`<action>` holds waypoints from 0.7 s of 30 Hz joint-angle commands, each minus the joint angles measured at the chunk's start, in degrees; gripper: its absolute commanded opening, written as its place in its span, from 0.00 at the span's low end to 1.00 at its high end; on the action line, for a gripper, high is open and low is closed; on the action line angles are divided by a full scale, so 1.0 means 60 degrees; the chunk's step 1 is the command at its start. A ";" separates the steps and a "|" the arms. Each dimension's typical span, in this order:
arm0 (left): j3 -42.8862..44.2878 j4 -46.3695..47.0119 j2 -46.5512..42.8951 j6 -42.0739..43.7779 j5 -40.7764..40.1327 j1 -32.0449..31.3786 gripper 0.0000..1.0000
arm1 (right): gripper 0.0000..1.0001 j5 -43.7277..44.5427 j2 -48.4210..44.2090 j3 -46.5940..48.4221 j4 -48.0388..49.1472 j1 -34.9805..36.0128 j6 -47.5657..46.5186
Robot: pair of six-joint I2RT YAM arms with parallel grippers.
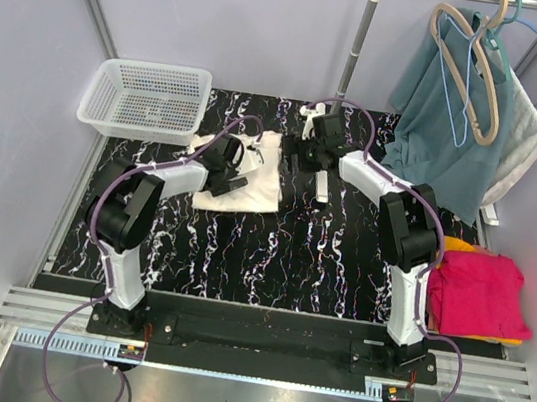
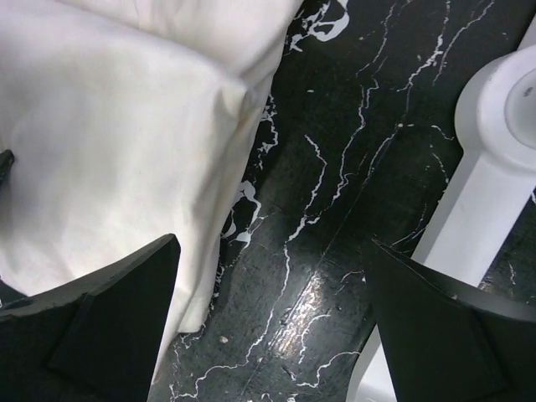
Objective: Fold and stack the t-shirts
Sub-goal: Fold the tshirt
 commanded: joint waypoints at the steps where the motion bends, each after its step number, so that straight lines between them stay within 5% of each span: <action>1: -0.1089 -0.0869 -0.0379 0.0274 -0.0077 -0.0229 0.95 | 1.00 0.0008 -0.0194 0.0163 0.0167 0.0282 -0.0385; 21: -0.2687 -0.0707 -0.1594 0.0611 -0.0355 -0.1387 0.94 | 1.00 -0.0827 0.0816 0.1378 -0.0258 0.0457 -0.0678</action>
